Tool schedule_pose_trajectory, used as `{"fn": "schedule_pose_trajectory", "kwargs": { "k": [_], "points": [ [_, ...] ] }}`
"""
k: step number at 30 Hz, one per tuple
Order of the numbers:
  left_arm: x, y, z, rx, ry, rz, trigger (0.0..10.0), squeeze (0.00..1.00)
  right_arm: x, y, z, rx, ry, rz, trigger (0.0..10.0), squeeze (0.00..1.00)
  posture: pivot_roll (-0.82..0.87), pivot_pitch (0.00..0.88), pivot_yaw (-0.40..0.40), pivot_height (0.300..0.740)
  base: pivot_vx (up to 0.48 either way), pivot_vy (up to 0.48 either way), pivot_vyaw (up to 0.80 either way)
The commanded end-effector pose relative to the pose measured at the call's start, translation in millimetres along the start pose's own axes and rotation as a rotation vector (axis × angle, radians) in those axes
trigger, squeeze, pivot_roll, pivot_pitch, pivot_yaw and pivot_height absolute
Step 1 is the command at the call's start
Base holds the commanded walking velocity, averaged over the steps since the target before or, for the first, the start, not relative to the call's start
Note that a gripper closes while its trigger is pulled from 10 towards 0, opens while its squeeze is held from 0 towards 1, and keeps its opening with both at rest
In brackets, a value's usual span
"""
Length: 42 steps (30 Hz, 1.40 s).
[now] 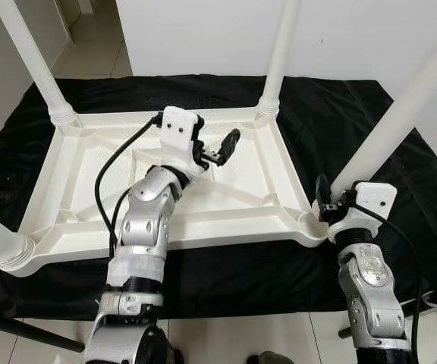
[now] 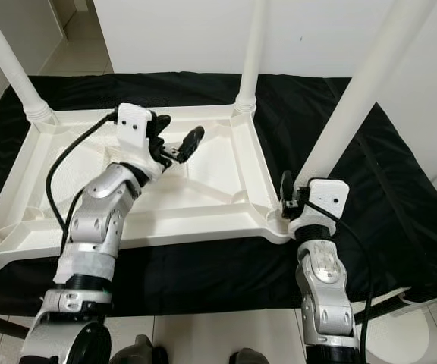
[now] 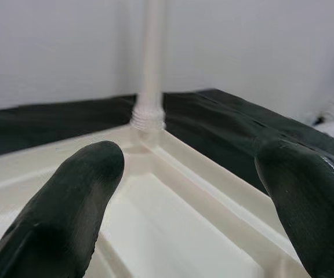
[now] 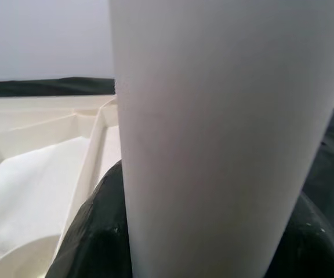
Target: Building children table
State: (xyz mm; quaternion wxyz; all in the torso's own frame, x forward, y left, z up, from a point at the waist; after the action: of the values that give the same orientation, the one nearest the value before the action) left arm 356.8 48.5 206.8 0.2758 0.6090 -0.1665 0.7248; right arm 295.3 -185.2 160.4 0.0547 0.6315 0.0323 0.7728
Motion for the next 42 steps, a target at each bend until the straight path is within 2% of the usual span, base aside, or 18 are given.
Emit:
{"fn": "schedule_pose_trajectory", "kwargs": {
  "k": [1,2,3,6,7,9,13,22,30,32,34,35,38,42],
  "points": [
    [-4.4,36.9,-9.2,-0.352,-0.046,0.01,10.0,0.0,0.7,-1.6,-1.5,0.024,0.009,-0.018,10.0,0.0,-0.03,0.0,-0.014,0.74,0.0,0.0,0.0],
    [-4.4,36.9,-9.2,-0.352,-0.046,0.01,10.0,0.0,0.7,-1.6,-1.5,0.024,0.009,-0.018,10.0,0.0,-0.03,0.0,-0.014,0.74,0.0,0.0,0.0],
    [-9.6,45.3,-15.3,-0.432,-0.073,0.029,10.0,0.0,-0.8,-3.0,-1.5,0.035,0.005,-0.026,10.0,0.0,-0.03,0.0,-0.014,0.74,0.0,0.0,0.0],
    [-9.6,45.3,-15.3,-0.432,-0.073,0.029,10.0,0.0,-0.8,-3.0,-1.5,0.035,0.005,-0.026,10.0,0.0,-0.03,0.0,-0.014,0.74,0.0,0.0,0.0],
    [-15.1,52.3,-22.2,-0.503,-0.1,0.04,10.0,0.0,-1.8,-4.7,-1.3,0.047,0.002,-0.028,10.0,0.0,-0.03,0.0,-0.014,0.74,0.0,0.0,0.0],
    [-20.7,67.2,-40.1,-0.66,-0.137,0.011,10.0,0.0,-3.3,-8.6,-0.8,0.083,0.001,-0.036,10.0,0.0,-0.03,0.0,-0.016,0.74,0.0,0.0,0.0],
    [-25.8,72.6,-50.0,-0.73,-0.17,0.012,10.0,0.0,-4.6,-9.2,0.0,0.101,-0.002,-0.044,10.0,0.0,-0.03,0.0,-0.018,0.74,0.0,0.0,0.0],
    [-34.6,74.9,-50.3,-0.671,-0.209,0.09,10.0,0.0,-6.7,-13.7,-0.4,0.157,0.007,-0.039,10.0,0.0,-0.02,0.0,-0.016,0.74,0.0,0.0,0.0],
    [-37.9,72.0,-48.0,-0.651,-0.24,0.111,10.0,0.0,-17.6,-14.8,-4.9,0.175,-0.023,-0.059,10.0,0.0,-0.02,0.0,-0.012,0.74,0.0,0.0,0.0],
    [-38.5,63.9,-42.5,-0.604,-0.246,0.146,10.0,0.0,-31.6,-13.0,-11.5,0.183,-0.061,-0.054,10.0,0.0,-0.02,0.0,-0.009,0.74,0.0,0.0,0.0],
    [-38.5,63.9,-42.5,-0.604,-0.246,0.146,10.0,0.0,-31.6,-13.0,-11.5,0.183,-0.061,-0.054,10.0,0.0,-0.02,0.0,-0.009,0.74,0.0,0.0,0.0],
    [-36.8,59.6,-39.1,-0.574,-0.239,0.155,10.0,0.0,-44.5,-12.4,-17.6,0.182,-0.096,-0.035,10.0,0.0,-0.01,0.0,-0.008,0.74,0.0,0.0,0.0],
    [-36.8,59.6,-39.1,-0.574,-0.239,0.155,10.0,0.0,-44.5,-12.4,-17.6,0.182,-0.096,-0.035,10.0,0.0,-0.01,0.0,-0.008,0.74,0.0,0.0,0.0],
    [-35.1,58.6,-37.7,-0.559,-0.235,0.159,10.0,0.0,-59.5,-16.5,-25.7,0.181,-0.139,-0.022,10.0,0.0,-0.01,0.0,0.004,0.74,0.0,0.0,0.0]
  ]
}}
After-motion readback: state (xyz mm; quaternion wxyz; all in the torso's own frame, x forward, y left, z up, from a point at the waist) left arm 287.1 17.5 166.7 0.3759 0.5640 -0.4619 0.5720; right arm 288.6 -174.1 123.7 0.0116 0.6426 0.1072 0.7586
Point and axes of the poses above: a point about 5 cm out from each wrist's last joint towards the gripper, its own z axis pointing out of the wrist towards the gripper, its own x axis along the axis of the wrist's last joint, y = z × x, the point moved 4 cm from there along z, pointing out of the wrist towards the gripper, and after that the axes turned 4 degrees about -z, right-handed, at the moved point
